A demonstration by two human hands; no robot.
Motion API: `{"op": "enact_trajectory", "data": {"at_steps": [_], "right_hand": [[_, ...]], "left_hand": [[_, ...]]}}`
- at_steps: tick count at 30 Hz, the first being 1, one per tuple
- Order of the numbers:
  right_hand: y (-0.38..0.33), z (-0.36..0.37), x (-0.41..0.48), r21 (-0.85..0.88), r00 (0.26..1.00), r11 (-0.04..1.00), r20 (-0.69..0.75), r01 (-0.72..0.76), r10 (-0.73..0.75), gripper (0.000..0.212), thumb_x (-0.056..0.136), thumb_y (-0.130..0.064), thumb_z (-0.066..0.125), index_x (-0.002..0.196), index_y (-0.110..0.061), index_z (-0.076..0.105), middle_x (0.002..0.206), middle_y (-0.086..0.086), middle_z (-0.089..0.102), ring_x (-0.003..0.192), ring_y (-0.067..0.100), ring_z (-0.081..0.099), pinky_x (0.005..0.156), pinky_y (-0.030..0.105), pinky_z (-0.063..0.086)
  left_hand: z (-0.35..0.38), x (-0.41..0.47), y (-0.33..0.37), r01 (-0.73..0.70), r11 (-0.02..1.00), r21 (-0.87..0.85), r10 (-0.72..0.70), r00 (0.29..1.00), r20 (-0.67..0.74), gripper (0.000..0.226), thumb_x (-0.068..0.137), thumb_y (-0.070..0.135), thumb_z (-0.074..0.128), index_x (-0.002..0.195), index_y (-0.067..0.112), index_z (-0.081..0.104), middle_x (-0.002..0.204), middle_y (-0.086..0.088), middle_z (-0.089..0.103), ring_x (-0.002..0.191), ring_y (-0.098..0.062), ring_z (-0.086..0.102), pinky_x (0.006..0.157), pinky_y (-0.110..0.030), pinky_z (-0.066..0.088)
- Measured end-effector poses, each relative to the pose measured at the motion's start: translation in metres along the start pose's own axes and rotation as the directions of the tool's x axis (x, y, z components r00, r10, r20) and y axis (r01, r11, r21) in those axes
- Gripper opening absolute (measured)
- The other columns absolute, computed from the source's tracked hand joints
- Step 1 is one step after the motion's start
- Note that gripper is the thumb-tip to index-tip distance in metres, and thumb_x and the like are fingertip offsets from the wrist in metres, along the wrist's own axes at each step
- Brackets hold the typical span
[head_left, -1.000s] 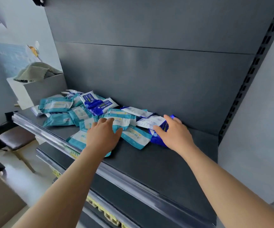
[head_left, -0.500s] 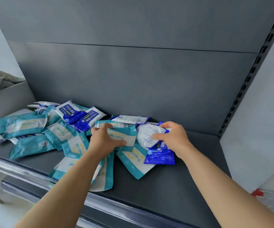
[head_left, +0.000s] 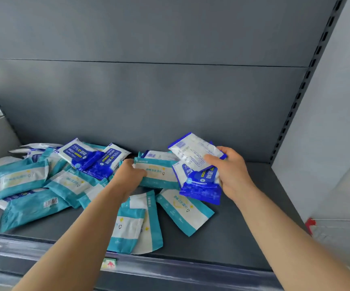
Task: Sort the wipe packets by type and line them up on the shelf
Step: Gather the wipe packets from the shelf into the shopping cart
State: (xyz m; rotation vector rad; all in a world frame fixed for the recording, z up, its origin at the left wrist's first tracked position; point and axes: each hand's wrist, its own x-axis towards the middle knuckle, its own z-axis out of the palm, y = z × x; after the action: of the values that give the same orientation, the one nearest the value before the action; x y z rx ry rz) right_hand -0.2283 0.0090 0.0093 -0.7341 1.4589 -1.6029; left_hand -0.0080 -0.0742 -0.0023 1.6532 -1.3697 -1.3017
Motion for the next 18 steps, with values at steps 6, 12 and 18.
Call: {"op": "enact_trajectory", "data": {"at_steps": [6,12,18], "right_hand": [[0.044,0.014,0.017,-0.356,0.997,0.931,-0.03,-0.074,0.067,0.077,0.075,-0.026,0.08,0.139,-0.027,0.038,0.134,-0.002,0.049,0.112,0.02,0.059,0.086,0.041,0.056],[0.044,0.023,0.038,-0.617,0.993,0.778,-0.087,-0.119,0.083,0.126,0.056,-0.047,0.087,0.151,-0.032,0.007,0.157,0.003,0.006,0.141,0.025,0.028,0.101,0.05,0.045],[0.042,0.02,0.048,-0.591,0.987,0.79,-0.098,-0.163,0.13,0.114,0.052,-0.047,0.09,0.141,-0.022,0.025,0.137,0.008,0.043,0.11,0.022,0.061,0.08,0.042,0.058]], "left_hand": [[-0.011,0.004,0.001,-0.134,0.838,0.529,0.183,0.982,-0.041,0.06,0.087,0.06,0.05,0.123,0.011,0.055,0.122,-0.014,0.055,0.111,-0.031,0.052,0.095,-0.044,0.046],[0.003,0.022,0.014,-0.096,0.913,0.395,0.105,0.994,-0.001,0.12,0.037,0.088,0.067,0.126,0.011,0.048,0.116,-0.004,0.061,0.105,-0.024,0.059,0.086,-0.036,0.05],[0.03,0.029,0.019,-0.083,0.954,0.289,0.09,0.996,-0.011,0.115,0.047,0.058,0.088,0.135,0.007,0.033,0.131,-0.012,0.049,0.117,-0.028,0.053,0.095,-0.042,0.049]]}}
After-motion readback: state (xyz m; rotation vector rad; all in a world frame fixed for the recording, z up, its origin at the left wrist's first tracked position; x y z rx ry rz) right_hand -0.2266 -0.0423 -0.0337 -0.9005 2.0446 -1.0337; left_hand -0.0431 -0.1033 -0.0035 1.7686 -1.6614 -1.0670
